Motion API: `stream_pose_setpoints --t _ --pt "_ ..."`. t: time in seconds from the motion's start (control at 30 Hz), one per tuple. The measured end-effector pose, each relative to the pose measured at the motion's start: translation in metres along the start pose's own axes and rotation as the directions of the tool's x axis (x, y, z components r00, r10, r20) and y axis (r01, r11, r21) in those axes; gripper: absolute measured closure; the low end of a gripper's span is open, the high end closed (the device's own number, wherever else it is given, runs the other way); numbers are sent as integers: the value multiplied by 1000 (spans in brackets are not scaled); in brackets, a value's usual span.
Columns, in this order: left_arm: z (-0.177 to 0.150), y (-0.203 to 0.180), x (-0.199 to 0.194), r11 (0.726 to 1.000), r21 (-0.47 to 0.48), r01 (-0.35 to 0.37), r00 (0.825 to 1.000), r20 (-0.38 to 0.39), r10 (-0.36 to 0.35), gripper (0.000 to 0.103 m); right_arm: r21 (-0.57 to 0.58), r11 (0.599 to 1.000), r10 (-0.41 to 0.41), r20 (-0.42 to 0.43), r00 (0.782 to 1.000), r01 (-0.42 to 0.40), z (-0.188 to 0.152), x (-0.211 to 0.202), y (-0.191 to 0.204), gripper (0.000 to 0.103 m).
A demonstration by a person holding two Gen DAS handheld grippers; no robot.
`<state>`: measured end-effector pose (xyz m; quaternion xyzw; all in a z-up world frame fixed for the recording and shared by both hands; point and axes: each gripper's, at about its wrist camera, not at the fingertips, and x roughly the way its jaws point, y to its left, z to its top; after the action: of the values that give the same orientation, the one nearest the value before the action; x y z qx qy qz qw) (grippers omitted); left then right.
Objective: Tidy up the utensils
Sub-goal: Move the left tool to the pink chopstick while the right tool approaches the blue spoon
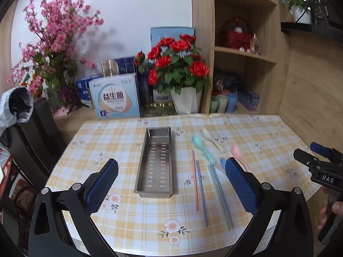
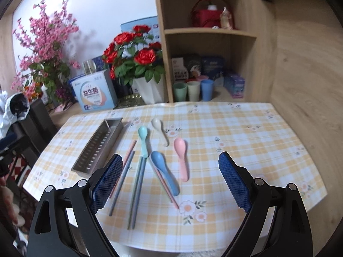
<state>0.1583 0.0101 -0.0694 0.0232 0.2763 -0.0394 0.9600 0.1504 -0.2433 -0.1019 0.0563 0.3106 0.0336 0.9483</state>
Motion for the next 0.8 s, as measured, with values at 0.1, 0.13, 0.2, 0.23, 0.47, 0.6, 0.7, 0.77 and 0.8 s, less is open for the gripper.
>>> stream_pose_setpoints --t 0.1,0.13,0.2,0.23,0.47,0.6,0.7,0.77,0.8 --pt "-13 -5 23 1000 7 12 999 -44 -12 6 9 1000 14 -32 999 -14 -8 18 -3 15" --pt "-19 -8 32 1000 15 23 998 -61 -22 6 12 1000 16 -43 999 -16 -10 22 -4 15" --pt "-28 -12 43 999 23 49 996 -78 -47 11 24 1000 20 -70 997 -18 -16 34 -7 15" --pt "-32 -14 47 998 24 61 995 -85 -59 19 31 999 22 -80 997 -19 -19 39 -9 15" --pt "-54 -24 100 983 -5 185 952 -247 -180 68 95 995 38 -158 987 -24 -38 76 -27 15" --pt "-50 -29 128 977 -11 211 931 -303 -205 77 114 993 42 -190 981 -20 -38 94 -35 29" --pt "-44 -36 154 974 -27 225 910 -353 -220 78 138 990 57 -204 977 -29 -37 107 -41 29" --pt "-39 -40 176 972 -52 231 892 -389 -233 79 151 988 67 -212 975 -35 -36 116 -45 29" --pt "-38 -41 186 970 -60 236 883 -404 -240 82 154 987 73 -217 973 -40 -35 120 -46 31"
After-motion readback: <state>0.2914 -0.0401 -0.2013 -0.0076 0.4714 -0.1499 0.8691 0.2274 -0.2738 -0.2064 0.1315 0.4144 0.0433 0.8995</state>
